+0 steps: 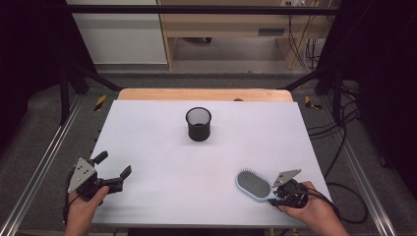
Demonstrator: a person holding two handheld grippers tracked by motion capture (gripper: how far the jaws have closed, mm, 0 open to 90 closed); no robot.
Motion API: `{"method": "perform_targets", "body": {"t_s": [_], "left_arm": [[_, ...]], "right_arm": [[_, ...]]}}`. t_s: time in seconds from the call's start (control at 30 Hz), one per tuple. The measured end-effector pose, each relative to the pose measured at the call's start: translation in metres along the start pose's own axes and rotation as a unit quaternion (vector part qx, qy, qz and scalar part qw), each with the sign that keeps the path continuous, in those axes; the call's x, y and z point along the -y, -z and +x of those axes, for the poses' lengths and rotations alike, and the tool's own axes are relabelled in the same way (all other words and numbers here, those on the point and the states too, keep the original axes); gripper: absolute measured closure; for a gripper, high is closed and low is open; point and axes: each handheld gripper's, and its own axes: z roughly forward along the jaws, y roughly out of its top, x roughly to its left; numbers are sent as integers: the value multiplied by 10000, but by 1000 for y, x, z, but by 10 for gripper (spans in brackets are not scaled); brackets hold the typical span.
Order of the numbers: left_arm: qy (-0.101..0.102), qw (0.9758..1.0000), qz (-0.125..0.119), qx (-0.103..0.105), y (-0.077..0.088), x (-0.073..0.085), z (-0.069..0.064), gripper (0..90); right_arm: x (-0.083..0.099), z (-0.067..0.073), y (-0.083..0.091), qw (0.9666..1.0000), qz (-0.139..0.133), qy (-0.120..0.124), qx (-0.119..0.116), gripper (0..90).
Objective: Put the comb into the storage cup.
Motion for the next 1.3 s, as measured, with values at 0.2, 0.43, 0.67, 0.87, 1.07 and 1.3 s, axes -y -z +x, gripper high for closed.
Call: {"method": "perform_targets", "body": {"t_s": [0.2,0.43,0.67,0.87,1.07,1.3], "left_arm": [[4,10000,-9,3,0,0,0,15],[1,10000,-4,1,0,0,0,15],[4,10000,-11,4,0,0,0,15],[12,10000,-19,0,0,0,1,15],[11,10000,-36,8,0,-1,1,15],[36,10000,-76,25,0,-2,1,16]], "right_arm": [[-4,3,0,9999,153,-25,67,696],[-4,1,3,9999,29,-113,87,698],[-12,-15,7,9991,-287,-270,176,698],[-27,-34,8,9966,-555,-423,444,698],[-48,-46,1,9934,-865,-517,544,698],[-68,-55,-10,9887,-1247,-623,546,698]]}}
